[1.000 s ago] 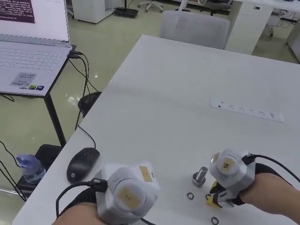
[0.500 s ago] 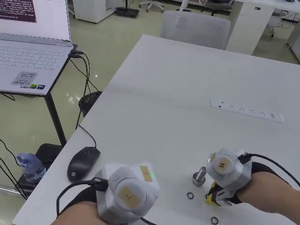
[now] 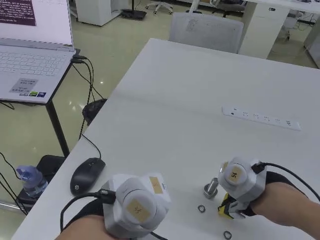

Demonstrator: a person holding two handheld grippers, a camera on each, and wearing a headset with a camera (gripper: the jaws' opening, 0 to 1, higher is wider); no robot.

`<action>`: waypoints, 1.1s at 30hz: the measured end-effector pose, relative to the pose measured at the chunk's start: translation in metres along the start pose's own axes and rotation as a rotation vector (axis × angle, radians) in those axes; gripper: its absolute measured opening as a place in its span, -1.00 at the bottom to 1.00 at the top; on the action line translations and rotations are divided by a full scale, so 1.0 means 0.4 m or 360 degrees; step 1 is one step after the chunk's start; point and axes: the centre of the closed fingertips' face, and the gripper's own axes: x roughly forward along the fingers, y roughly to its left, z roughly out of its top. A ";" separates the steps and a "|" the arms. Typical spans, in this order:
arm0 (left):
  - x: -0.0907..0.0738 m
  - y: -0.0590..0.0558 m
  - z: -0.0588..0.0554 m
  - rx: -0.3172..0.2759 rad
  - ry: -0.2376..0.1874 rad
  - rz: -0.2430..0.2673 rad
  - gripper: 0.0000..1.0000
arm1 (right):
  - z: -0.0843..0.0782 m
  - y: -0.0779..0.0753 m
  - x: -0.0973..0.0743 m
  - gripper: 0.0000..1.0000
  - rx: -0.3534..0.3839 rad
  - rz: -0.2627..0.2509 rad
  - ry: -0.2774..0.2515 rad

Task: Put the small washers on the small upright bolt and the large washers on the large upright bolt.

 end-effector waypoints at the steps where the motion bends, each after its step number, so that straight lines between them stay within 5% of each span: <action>1: -0.001 0.001 0.000 0.0001 0.0000 0.0001 0.59 | -0.001 0.001 -0.005 -0.76 -0.0001 -0.0004 -0.0002; 16: 0.013 0.007 0.014 0.0016 -0.0022 0.0006 0.65 | -0.062 0.002 -0.099 -0.76 0.0107 -0.0043 -0.0035; 33: 0.025 0.012 0.026 -0.0013 -0.0061 0.0010 0.75 | -0.183 -0.035 -0.174 -0.76 0.0259 -0.0107 -0.0026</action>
